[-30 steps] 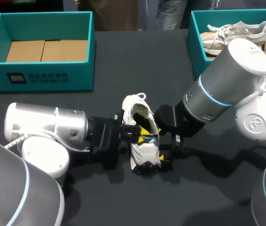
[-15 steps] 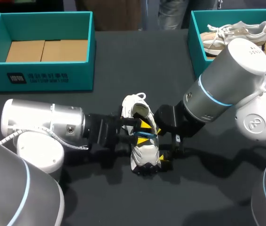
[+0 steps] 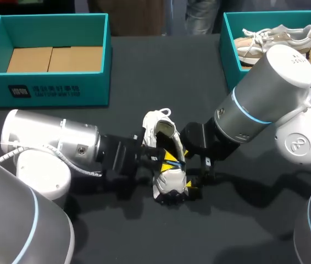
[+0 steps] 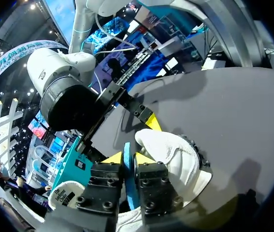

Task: Take the shoe out of the shoebox, open the shoe tongue, remove and reinsert the insole, then place the shoe into the shoebox

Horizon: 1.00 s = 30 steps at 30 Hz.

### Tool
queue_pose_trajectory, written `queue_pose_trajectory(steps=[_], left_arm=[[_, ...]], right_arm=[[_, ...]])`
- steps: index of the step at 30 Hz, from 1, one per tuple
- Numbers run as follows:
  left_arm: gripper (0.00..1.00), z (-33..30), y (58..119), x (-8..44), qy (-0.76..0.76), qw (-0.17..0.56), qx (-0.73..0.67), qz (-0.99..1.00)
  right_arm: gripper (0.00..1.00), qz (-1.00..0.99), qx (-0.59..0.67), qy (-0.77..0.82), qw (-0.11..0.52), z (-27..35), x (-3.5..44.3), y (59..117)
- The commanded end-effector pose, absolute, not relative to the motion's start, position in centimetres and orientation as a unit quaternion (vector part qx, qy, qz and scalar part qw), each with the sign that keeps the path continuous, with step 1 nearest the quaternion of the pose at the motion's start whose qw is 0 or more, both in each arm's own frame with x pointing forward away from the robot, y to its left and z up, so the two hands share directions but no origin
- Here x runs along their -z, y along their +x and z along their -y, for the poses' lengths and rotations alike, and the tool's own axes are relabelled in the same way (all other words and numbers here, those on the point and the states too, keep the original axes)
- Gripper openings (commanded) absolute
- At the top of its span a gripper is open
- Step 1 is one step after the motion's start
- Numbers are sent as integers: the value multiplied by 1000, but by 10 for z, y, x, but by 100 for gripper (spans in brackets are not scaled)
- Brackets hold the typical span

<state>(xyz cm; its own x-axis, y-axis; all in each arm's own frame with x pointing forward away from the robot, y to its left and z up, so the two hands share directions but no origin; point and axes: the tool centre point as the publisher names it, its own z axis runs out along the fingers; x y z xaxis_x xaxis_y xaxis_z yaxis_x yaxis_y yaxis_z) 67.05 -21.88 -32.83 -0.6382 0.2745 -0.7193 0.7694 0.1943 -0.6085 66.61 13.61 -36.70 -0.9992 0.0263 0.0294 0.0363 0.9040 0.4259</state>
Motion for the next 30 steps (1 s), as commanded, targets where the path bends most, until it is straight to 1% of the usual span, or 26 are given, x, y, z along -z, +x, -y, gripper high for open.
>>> queue_pose_trajectory(steps=[1,10,15,17,19,20,28,30], left_arm=[[0,227,674,334,360,227,521,-740],[0,221,687,351,352,228,494,-762],[1,216,684,347,348,220,497,-764],[26,215,682,341,351,222,500,-760],[38,213,681,335,351,222,505,-757],[42,213,680,332,353,223,506,-755],[52,209,677,314,358,215,516,-748],[53,207,677,311,357,207,518,-749]], right_arm=[[100,976,218,-17,10,-137,368,665],[100,976,218,-17,10,-137,368,665],[100,976,218,-17,10,-137,368,665],[100,976,218,-17,10,-137,368,665],[100,976,218,-17,10,-137,368,665],[100,976,218,-17,10,-137,368,665],[100,976,218,-17,10,-137,368,665],[100,976,218,-17,10,-137,368,665]])
